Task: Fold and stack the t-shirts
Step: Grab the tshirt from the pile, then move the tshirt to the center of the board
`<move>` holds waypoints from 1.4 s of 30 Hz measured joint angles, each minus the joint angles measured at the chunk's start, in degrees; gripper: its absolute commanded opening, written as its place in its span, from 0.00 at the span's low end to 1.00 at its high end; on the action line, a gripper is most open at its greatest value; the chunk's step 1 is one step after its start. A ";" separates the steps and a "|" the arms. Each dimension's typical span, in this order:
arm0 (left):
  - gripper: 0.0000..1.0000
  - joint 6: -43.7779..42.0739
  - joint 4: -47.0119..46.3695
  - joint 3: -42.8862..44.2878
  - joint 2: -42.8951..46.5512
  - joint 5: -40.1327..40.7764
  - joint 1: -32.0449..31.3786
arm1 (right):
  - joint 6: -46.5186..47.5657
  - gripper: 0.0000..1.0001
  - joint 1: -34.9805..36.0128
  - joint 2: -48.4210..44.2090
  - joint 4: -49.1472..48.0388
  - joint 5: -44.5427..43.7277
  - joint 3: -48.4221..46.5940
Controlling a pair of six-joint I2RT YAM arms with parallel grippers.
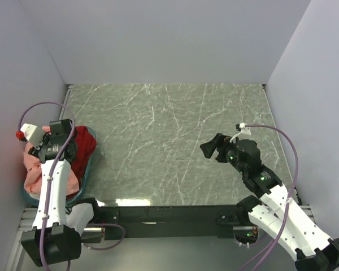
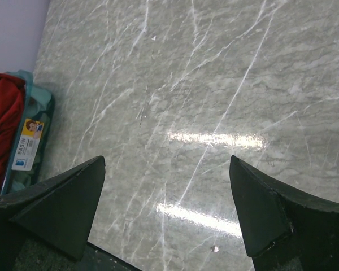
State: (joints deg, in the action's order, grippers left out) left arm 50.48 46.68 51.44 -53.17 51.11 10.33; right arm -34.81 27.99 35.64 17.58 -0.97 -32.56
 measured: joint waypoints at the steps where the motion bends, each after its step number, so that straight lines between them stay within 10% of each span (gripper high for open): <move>1: 0.30 -0.48 -0.37 0.00 -0.15 -0.76 0.39 | 0.00 0.96 0.00 0.04 0.00 0.09 0.00; 4: 0.01 -1.33 -0.59 0.66 -0.11 -2.27 0.74 | 0.09 0.96 0.00 0.00 0.00 0.20 0.00; 14: 0.00 -9.60 -1.64 15.02 4.90 -11.98 0.74 | 0.17 0.96 0.00 0.33 0.61 1.38 -1.01; 32: 0.01 -11.85 -7.48 51.47 -6.08 -58.03 -0.28 | 0.35 0.94 0.00 1.70 1.73 3.02 -12.35; 42: 0.00 -11.74 -10.82 61.64 -17.29 -57.37 -26.16 | 0.37 0.93 0.00 2.80 2.51 2.97 -17.16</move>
State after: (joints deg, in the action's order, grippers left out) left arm 38.74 35.86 113.08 -70.46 -6.26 -15.84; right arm -34.44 27.99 38.44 20.10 2.00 -49.71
